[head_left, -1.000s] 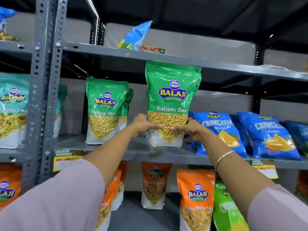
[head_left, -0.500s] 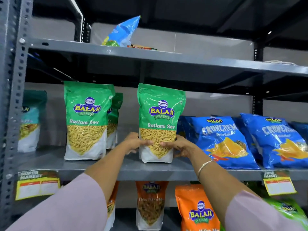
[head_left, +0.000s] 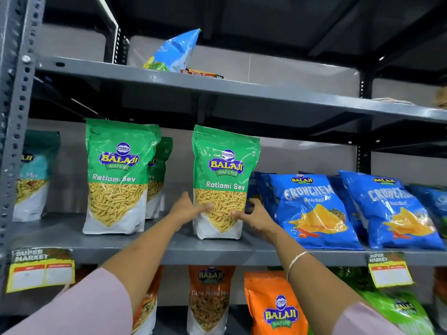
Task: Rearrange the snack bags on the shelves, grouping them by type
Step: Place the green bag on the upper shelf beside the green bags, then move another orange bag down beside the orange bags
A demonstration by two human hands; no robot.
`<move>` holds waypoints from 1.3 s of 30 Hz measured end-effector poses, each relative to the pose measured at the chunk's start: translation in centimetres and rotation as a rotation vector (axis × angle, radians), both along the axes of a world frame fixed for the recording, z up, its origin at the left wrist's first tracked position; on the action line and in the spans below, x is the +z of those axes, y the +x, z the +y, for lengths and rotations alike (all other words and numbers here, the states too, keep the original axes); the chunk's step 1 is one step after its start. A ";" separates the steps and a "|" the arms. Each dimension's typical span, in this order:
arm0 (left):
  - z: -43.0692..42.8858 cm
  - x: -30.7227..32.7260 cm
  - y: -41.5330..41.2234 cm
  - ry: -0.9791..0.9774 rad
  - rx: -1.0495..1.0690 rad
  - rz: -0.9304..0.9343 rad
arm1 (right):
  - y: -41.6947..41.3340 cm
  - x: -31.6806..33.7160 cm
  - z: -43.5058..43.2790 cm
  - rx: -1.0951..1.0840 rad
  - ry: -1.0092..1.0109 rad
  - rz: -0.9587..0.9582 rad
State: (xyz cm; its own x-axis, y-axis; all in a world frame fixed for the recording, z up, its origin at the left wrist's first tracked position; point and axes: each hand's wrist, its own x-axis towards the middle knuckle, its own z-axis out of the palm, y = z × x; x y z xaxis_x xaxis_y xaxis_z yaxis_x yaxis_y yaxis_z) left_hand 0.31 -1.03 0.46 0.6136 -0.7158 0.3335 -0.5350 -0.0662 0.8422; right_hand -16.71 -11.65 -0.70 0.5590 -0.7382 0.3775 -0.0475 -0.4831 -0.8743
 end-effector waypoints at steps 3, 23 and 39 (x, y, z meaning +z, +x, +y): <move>1.1 -1.3 -1.8 -0.269 0.251 -0.160 | -1.5 -1.6 0.3 -0.238 -0.240 -0.069; -2.1 -26.3 -11.4 0.013 -0.064 -0.405 | -13.8 -24.0 -4.0 -0.835 0.037 0.107; -9.8 -31.3 -13.4 0.222 -0.307 0.353 | -13.1 -30.0 -7.7 -0.121 0.531 0.207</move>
